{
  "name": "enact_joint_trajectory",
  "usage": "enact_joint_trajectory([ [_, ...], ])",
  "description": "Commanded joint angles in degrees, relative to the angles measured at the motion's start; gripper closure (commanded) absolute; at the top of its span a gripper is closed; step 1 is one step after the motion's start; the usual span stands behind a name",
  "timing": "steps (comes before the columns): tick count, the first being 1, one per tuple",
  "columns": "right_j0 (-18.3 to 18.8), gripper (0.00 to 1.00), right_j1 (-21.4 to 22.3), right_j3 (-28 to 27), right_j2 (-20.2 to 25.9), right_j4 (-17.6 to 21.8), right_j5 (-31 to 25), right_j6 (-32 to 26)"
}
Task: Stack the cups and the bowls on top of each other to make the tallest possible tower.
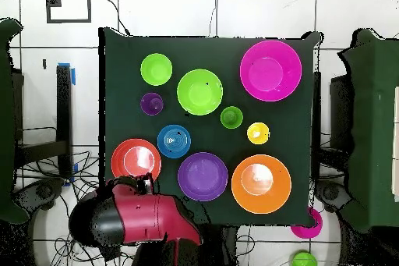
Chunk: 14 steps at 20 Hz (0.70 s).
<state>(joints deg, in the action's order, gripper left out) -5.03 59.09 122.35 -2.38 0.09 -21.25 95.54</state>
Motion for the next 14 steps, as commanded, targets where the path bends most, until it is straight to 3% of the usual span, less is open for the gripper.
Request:
enact_joint_trajectory([
  [1,1.24,0.0,-10.04,-4.03,2.95,1.0,3.53,7.81],
  [8,2.03,0.0,-14.44,-10.04,1.37,2.74,3.08,5.75],
  [14,6.55,0.0,-18.29,-11.48,3.4,3.15,6.43,3.95],
])
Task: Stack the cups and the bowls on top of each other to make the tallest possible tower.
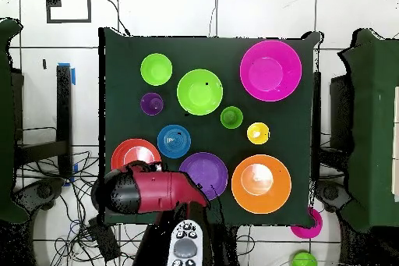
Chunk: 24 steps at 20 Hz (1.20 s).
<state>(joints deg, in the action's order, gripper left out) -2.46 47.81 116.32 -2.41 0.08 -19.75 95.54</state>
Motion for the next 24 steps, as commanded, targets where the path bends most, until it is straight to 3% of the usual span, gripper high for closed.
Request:
enact_joint_trajectory([
  [1,4.63,0.0,-7.13,-5.67,3.46,3.48,4.74,3.52],
  [10,9.82,0.0,-5.81,-5.04,5.31,7.09,3.07,-0.42],
  [24,22.56,0.0,-7.64,-9.29,13.9,16.08,-0.87,-7.47],
])
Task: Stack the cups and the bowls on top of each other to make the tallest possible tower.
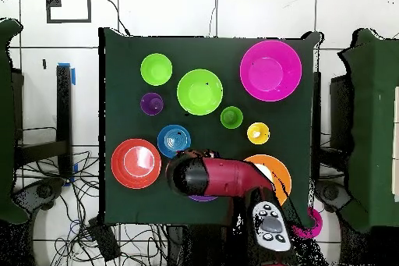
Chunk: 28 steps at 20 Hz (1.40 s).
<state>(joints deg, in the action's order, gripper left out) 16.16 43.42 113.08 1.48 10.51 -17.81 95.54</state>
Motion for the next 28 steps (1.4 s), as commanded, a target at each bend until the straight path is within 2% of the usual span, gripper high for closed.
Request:
enact_joint_trajectory([
  [1,4.32,0.0,-3.43,-6.41,10.4,6.05,-2.89,-7.27],
  [5,4.53,0.0,-4.25,-7.82,11.29,6.8,-3.33,-5.35],
  [8,2.91,0.0,-4.87,-8.85,11.26,6.41,-3.4,-2.5],
  [14,-3.76,0.0,-6.01,-9.74,8.31,1.98,-1.44,6.81],
  [19,-9.17,0.0,-1.69,-8.25,5.47,-1.36,-5.11,11.04],
  [22,-8.3,0.0,1.82,-4.94,5.81,-2.11,-5.93,9.28],
  [24,-5.84,0.0,3.97,-3.13,6.61,-1.48,-6.88,5.54],
  [28,2.45,0.0,6.01,-1.72,9.06,2.06,-8.0,-3.95],
])
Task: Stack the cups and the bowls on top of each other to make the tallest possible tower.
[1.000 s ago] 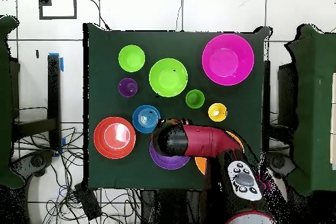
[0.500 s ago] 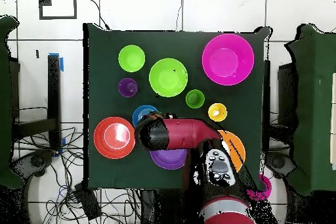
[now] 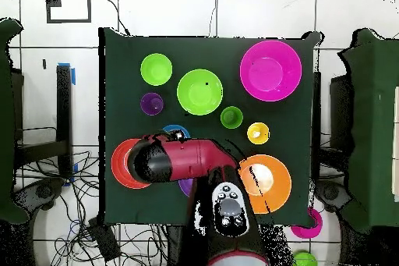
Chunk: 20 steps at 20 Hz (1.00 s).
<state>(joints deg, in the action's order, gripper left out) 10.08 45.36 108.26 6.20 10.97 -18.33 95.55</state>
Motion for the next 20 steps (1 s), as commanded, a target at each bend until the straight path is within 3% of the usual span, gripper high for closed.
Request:
enact_joint_trajectory([
  [1,11.89,0.0,2.98,3.22,6.06,2.97,-5.94,-6.12],
  [5,16.8,0.0,-0.74,0.67,8.89,6.67,-4.51,-9.19],
  [10,15.54,0.0,-2.71,-3.71,10.37,7.71,-7.11,-7.45],
  [14,14.78,0.0,-3.0,-4.25,10.73,7.54,-8.36,-5.45],
  [20,16.33,0.0,-5.81,-5.44,12.15,9.01,-6.21,-6.41],
])
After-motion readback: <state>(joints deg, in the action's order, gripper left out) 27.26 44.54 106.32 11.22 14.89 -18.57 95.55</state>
